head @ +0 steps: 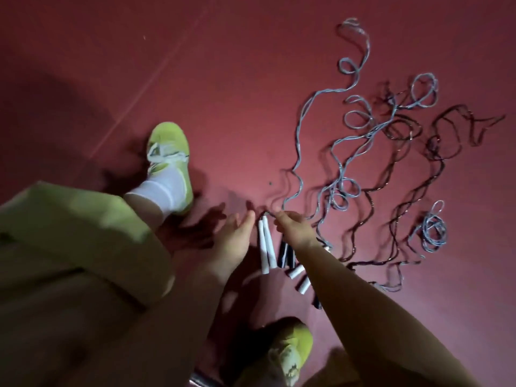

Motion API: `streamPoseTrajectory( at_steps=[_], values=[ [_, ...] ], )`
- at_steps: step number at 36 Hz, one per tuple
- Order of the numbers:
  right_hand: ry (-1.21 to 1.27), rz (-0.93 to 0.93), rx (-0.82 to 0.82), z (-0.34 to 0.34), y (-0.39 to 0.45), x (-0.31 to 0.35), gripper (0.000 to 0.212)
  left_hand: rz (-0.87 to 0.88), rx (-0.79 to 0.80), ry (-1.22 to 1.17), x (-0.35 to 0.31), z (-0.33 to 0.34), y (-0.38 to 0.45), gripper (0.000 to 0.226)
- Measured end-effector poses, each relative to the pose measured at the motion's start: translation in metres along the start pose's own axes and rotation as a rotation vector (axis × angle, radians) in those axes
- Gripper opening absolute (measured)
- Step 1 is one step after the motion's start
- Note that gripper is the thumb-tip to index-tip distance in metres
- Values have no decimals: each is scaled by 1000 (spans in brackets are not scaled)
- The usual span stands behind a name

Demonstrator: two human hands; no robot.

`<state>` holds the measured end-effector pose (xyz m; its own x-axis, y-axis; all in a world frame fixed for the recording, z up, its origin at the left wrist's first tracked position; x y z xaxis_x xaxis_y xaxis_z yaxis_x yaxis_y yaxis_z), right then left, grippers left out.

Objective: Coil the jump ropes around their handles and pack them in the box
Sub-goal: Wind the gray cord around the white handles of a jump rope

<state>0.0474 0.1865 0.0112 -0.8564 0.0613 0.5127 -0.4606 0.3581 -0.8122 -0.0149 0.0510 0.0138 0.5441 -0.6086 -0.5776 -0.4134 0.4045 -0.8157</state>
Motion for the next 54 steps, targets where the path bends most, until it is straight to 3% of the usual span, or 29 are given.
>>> streamPoseTrajectory(
  at_steps=[4,9,11,14,16,19,21,24,27,30,32,35,37,39,41,43,47,54],
  values=[
    [-181,-11,-21,21,29,-22,37,-2,-99,-17,31,6,3,44],
    [-233,108,-76,45,66,-53,30,54,-223,12,53,18,-1,61],
    [-290,173,-79,49,78,-61,32,48,-222,77,61,22,1,53],
    [-417,132,-54,52,87,-61,16,55,-270,85,66,19,4,35],
    [-441,71,-72,51,91,-62,9,71,-299,20,66,15,8,49],
    [-370,66,19,46,92,-64,17,77,-286,-77,71,12,14,63],
    [-105,72,121,38,79,-59,20,46,-268,-61,71,10,14,52],
    [302,18,227,27,53,-46,22,-10,-167,-83,66,9,22,40],
    [492,-69,253,16,28,-26,17,-215,119,-183,41,16,23,40],
    [541,-129,278,-1,-2,-6,17,-141,453,-239,3,20,-15,32],
    [551,-186,301,-15,-28,12,19,-109,583,-223,-15,20,-40,26],
    [444,-264,210,-39,-67,33,38,-98,655,-185,-48,17,-70,28],
    [256,-332,20,-56,-92,44,48,-90,692,-135,-68,15,-91,30],
    [109,-418,-192,-74,-125,53,48,-32,747,-88,-87,13,-123,32],
    [43,-537,-304,-86,-154,59,40,27,799,-41,-101,12,-150,33],
    [-20,-648,-276,-92,-185,68,50,69,825,22,-111,8,-182,32],
    [-45,-734,-37,-87,-250,99,61,111,910,113,-120,-10,-241,32],
    [-181,-883,30,-47,-305,119,59,114,1019,52,-139,-24,-294,29]
  ],
)
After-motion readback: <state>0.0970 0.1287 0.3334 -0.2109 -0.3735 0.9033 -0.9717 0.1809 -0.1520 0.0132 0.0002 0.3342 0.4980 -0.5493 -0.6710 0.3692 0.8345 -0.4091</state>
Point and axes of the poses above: each hand's wrist, its own y-axis towards the middle knuckle, its own z-axis out of the palm, x = y × z, the point moved 1 cm from there along y, towards the middle knuckle, and after that the axes turned 9 degrees about x, right-handed, at the moved point
